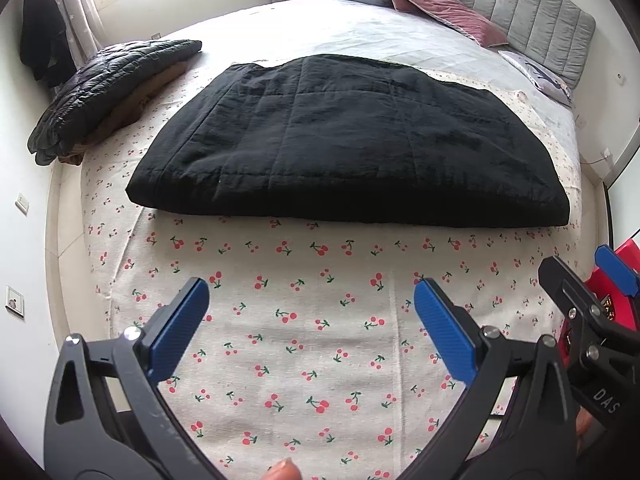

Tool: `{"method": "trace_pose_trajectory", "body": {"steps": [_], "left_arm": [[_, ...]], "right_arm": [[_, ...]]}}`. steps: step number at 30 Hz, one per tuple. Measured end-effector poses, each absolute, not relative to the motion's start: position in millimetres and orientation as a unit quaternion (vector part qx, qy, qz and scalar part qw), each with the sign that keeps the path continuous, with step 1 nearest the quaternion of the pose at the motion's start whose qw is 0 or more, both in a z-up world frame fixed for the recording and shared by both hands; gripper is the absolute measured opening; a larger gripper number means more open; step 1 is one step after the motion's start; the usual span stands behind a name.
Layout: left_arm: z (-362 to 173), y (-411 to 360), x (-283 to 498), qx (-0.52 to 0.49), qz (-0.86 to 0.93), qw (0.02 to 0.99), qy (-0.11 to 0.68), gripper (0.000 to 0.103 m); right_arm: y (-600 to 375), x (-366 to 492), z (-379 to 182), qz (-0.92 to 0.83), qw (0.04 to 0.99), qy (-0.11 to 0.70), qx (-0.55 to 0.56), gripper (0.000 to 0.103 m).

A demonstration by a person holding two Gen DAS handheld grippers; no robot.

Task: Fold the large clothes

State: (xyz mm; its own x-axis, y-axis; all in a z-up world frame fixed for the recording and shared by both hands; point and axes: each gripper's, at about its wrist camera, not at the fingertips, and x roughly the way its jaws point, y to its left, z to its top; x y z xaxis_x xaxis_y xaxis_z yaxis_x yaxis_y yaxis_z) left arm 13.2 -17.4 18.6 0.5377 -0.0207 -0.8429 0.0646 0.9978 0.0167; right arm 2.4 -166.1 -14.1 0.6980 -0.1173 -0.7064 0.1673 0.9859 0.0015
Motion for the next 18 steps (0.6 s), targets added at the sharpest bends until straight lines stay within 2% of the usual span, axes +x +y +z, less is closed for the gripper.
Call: {"method": "trace_pose_trajectory", "body": {"steps": [18], "left_arm": [[17.4, -16.0, 13.4, 0.022, -0.028, 0.876, 0.481, 0.102]], "right_arm": [[-163.3, 2.6, -13.4, -0.078, 0.921, 0.381, 0.029, 0.1]]}}
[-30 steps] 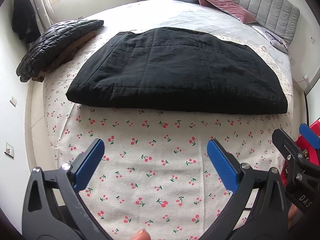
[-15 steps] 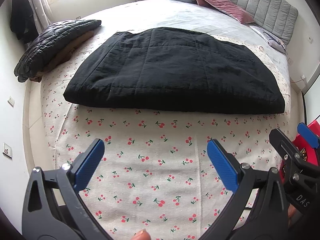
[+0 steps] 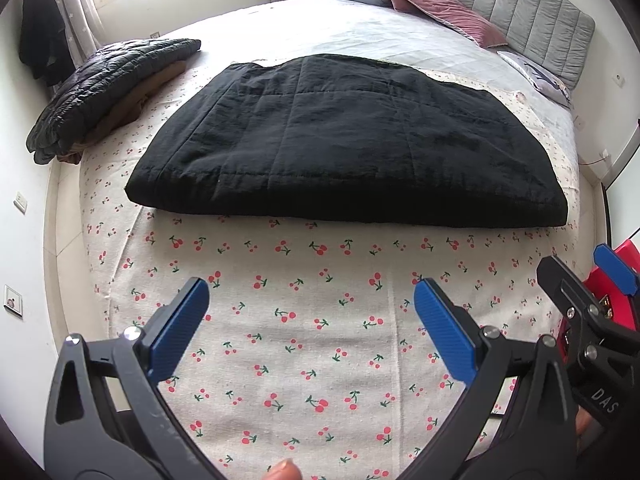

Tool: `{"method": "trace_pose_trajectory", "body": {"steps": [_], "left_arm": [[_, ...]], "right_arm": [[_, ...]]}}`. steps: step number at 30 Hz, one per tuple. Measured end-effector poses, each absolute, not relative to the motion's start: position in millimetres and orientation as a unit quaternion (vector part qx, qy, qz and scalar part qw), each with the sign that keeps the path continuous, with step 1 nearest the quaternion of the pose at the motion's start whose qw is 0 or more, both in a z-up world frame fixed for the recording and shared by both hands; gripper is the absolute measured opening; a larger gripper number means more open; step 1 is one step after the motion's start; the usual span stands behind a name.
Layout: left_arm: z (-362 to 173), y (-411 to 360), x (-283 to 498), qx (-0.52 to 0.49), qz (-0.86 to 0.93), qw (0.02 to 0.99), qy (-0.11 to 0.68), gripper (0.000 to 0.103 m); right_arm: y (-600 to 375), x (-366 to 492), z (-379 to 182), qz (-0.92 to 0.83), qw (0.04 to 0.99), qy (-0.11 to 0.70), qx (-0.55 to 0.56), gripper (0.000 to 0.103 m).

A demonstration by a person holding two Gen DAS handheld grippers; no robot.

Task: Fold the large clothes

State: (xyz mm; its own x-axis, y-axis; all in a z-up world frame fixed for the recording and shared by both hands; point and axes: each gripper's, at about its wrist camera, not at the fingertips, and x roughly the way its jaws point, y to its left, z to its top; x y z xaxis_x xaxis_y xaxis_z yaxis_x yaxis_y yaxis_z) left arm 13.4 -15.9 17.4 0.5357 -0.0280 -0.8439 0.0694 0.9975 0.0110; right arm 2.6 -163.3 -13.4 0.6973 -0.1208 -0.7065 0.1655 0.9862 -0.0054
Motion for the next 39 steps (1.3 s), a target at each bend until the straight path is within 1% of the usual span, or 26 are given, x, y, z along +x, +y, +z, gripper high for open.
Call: {"method": "trace_pose_trajectory", "body": {"steps": [39], "left_arm": [[10, -4, 15, 0.014, -0.027, 0.873, 0.488, 0.102]], "right_arm": [[-162, 4, -21, -0.081, 0.918, 0.388, 0.026, 0.1]]}}
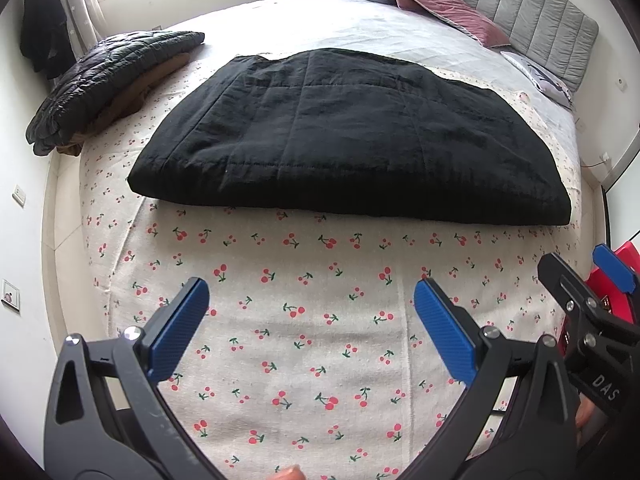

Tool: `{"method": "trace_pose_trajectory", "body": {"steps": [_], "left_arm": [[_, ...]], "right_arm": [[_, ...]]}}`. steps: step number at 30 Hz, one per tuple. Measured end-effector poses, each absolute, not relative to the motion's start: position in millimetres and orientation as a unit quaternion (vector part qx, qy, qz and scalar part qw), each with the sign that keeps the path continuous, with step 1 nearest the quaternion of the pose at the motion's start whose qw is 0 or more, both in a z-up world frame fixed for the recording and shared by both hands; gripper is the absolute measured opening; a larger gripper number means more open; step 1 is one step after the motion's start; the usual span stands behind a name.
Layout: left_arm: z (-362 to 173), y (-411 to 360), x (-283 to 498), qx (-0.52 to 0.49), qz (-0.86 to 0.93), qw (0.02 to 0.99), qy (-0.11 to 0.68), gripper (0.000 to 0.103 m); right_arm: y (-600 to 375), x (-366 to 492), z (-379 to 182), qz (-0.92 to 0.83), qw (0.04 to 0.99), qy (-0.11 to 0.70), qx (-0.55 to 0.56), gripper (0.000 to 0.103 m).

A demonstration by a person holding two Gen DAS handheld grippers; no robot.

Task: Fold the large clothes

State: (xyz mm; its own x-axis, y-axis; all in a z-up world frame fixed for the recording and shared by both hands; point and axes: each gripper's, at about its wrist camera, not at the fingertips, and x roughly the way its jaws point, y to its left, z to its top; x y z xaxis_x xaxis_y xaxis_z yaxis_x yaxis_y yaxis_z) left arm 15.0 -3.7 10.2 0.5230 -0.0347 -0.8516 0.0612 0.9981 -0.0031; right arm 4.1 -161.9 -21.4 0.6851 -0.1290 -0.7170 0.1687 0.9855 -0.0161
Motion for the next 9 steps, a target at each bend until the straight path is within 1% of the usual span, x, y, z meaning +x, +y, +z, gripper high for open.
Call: {"method": "trace_pose_trajectory", "body": {"steps": [9], "left_arm": [[8.3, -9.9, 13.0, 0.024, -0.034, 0.871, 0.489, 0.102]], "right_arm": [[-163.9, 4.3, -24.6, -0.075, 0.916, 0.392, 0.032, 0.1]]}}
